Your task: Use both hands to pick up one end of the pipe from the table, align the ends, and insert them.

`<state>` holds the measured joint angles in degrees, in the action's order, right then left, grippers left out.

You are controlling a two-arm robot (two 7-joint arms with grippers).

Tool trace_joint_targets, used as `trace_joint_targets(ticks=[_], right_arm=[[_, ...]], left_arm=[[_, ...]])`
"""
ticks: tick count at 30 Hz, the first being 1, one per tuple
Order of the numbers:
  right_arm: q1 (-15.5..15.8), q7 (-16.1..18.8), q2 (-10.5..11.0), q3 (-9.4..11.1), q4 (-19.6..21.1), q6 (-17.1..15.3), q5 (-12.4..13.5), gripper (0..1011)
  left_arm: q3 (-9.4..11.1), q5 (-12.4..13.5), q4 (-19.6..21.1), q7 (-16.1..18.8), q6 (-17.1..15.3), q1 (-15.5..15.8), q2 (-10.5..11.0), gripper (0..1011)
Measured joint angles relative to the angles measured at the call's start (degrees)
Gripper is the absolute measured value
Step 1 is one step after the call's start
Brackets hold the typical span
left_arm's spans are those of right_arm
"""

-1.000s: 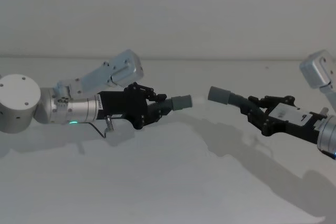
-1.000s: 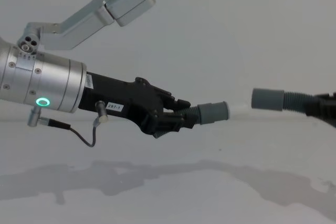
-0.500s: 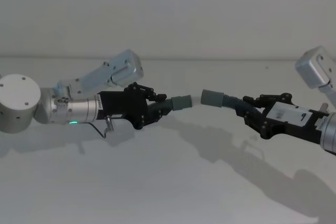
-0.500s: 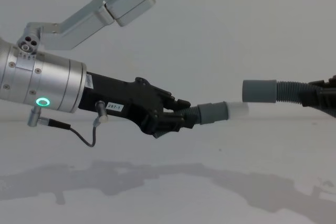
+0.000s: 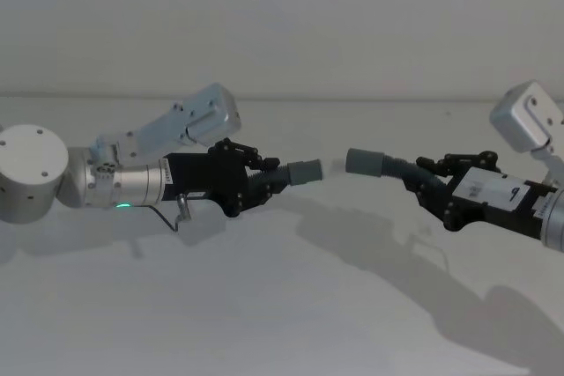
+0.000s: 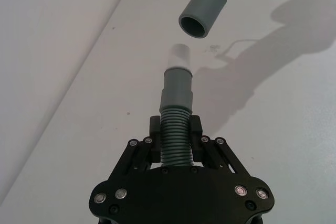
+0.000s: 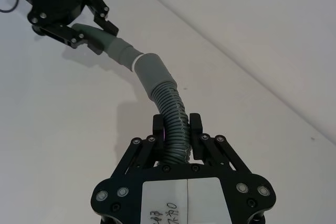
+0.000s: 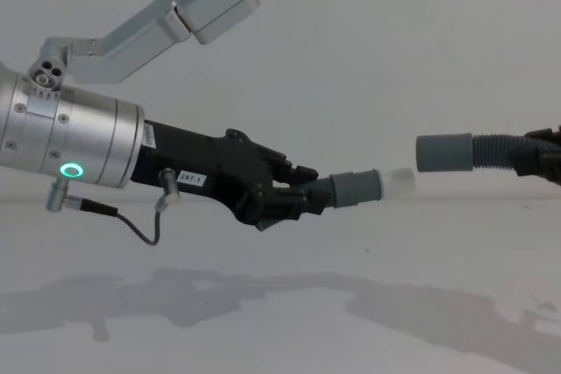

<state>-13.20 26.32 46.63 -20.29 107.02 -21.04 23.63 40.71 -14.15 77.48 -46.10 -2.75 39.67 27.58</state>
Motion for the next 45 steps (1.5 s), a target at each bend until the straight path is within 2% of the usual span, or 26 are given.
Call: trace_joint_targets(ticks=[16,45], right_arm=[[-0.3,-1.3,-0.7,-0.7,0.1,-0.8,-2.5,274],[-2.7,0.3,-2.7,-2.4,-1.9,-2.9,-5.6,274]], left_arm=[[0.0,0.0,0.0,0.0,0.0,0.0,0.0,307],[0.0,0.0,0.0,0.0,0.0,0.0,0.0,307]])
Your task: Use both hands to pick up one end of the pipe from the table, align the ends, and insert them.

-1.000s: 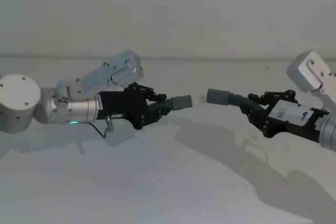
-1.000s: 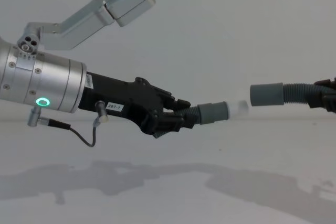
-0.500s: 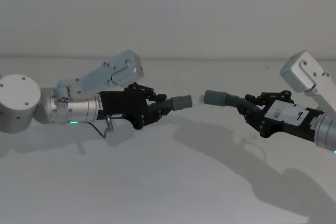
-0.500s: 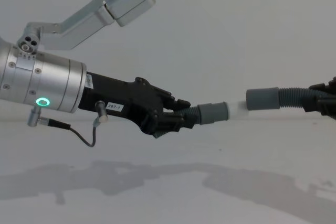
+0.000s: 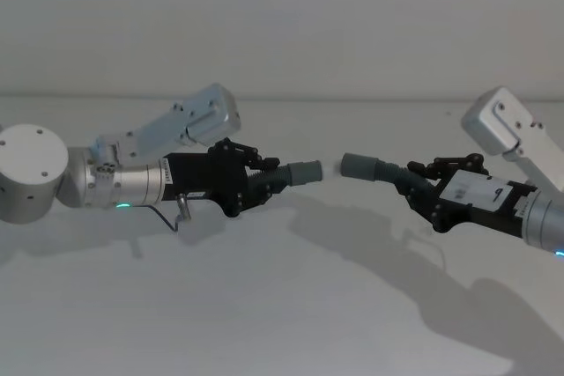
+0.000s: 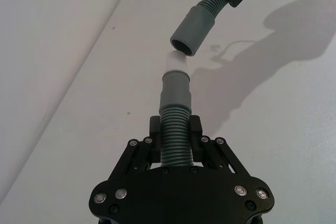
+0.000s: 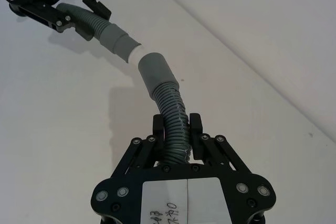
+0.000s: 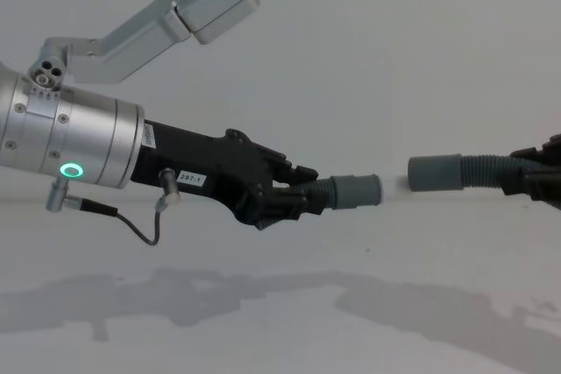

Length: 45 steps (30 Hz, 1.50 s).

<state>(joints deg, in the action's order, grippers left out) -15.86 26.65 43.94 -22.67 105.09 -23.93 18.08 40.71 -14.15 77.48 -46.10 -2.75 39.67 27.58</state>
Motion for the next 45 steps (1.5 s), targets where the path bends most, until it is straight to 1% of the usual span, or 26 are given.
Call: trace_joint_targets(ticks=[8,17,34,45], right_arm=[[-0.2,0.2,-0.3,-0.1,-0.3,-0.5,-0.5,274],[0.0,0.3,-0.4,0.4,-0.3,-0.9,-0.9,274],[1.2,0.3,-0.5,2.1,0.2,-1.2,-1.2,274],[1.4,0.9,-1.0,2.4,0.0,-1.0,-1.5,274]], left_arm=[[0.0,0.0,0.0,0.0,0.0,0.0,0.0,307],[0.0,0.0,0.0,0.0,0.0,0.0,0.0,307],[0.0,0.0,0.0,0.0,0.0,0.0,0.0,307],[0.0,0.0,0.0,0.0,0.0,0.0,0.0,307]])
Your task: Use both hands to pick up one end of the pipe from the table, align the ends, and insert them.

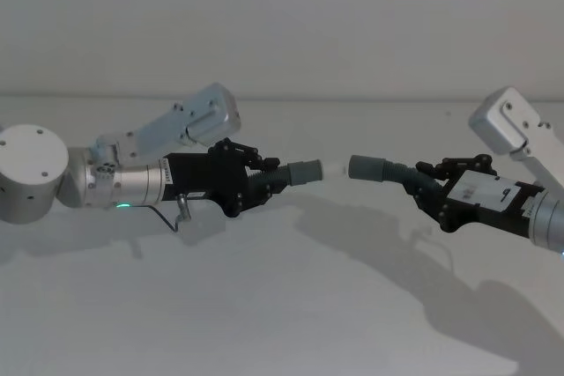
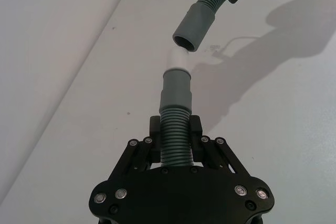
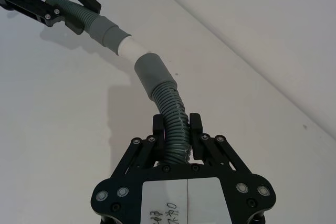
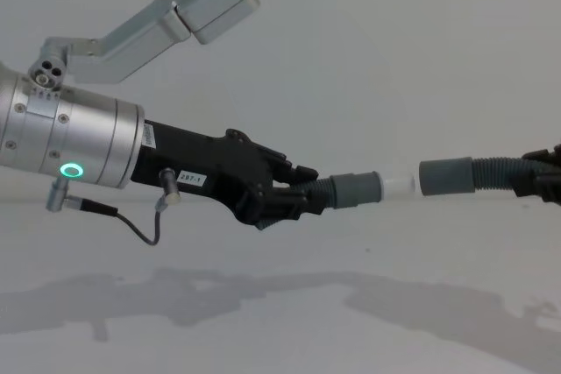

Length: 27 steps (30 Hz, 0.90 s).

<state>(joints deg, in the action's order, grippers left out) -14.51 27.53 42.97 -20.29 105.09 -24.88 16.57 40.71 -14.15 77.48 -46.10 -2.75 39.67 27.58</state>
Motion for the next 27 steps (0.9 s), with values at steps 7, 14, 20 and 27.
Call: trace_joint_targets(ticks=[7,14,20,27], right_arm=[[-0.2,0.5,-0.4,0.0,-0.4,0.1,-0.3,274],[-0.7,0.9,-0.8,-0.3,-0.9,0.3,-0.5,274],[-1.2,1.2,-1.4,-0.9,-1.6,0.7,-0.8,274],[-1.9,1.5,-2.1,-1.5,-2.3,1.2,-1.0,274]], left_arm=[[0.0,0.0,0.0,0.0,0.0,0.0,0.0,307],[0.0,0.0,0.0,0.0,0.0,0.0,0.0,307],[0.0,0.0,0.0,0.0,0.0,0.0,0.0,307],[0.0,0.0,0.0,0.0,0.0,0.0,0.0,307]])
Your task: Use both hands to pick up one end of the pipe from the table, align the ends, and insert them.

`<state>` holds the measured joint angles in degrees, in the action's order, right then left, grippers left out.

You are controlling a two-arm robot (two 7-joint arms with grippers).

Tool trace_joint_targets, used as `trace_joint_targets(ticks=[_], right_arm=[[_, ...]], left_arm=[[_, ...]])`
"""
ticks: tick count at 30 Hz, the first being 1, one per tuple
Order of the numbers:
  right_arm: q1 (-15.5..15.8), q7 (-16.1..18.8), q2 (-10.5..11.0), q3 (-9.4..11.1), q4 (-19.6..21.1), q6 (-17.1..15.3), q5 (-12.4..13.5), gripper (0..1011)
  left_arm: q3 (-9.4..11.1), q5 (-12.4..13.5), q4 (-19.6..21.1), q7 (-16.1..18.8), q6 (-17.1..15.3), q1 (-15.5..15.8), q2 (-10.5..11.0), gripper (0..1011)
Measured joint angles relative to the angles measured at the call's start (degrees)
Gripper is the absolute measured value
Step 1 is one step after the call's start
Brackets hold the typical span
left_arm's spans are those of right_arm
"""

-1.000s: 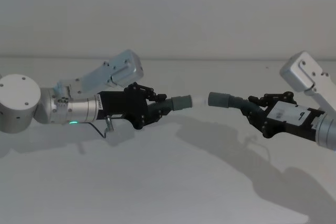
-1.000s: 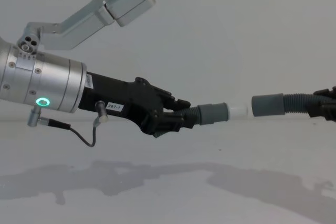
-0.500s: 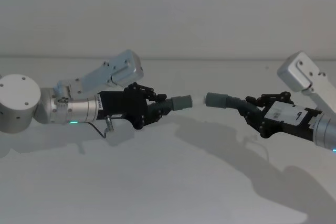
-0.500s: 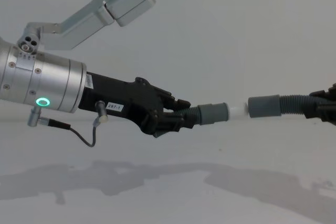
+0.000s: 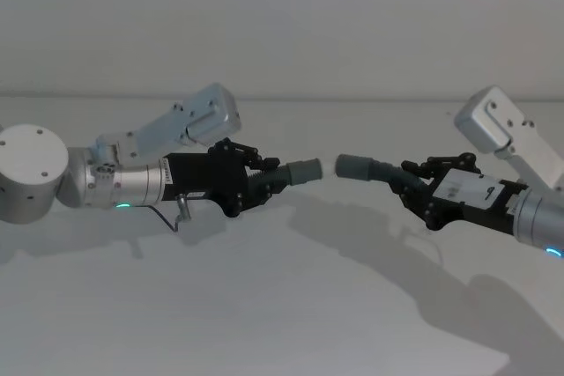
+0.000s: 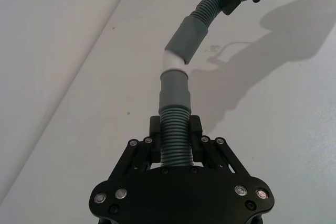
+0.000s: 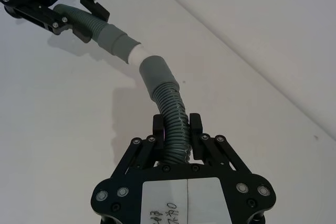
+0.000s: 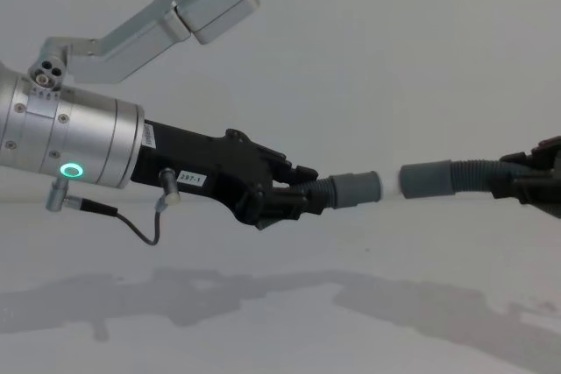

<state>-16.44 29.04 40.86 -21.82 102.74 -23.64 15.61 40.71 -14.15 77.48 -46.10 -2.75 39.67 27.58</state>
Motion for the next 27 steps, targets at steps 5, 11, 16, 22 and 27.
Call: trace_joint_targets(ticks=[5,11,16,22,27], right_arm=[[-0.3,0.2,-0.3,-0.3,-0.4,0.3,-0.1,274],[-0.6,0.3,-0.6,-0.5,-0.7,0.5,-0.1,274],[-0.8,0.3,-0.7,-0.7,-0.8,0.6,-0.2,274],[-0.9,0.4,-0.9,-0.8,-0.9,0.7,-0.2,274],[-0.9,0.4,-0.9,-0.8,-1.0,0.8,-0.2,274]], left_arm=[[0.0,0.0,0.0,0.0,0.0,0.0,0.0,307],[0.0,0.0,0.0,0.0,0.0,0.0,0.0,307],[0.0,0.0,0.0,0.0,0.0,0.0,0.0,307],[0.0,0.0,0.0,0.0,0.0,0.0,0.0,307],[0.0,0.0,0.0,0.0,0.0,0.0,0.0,307]])
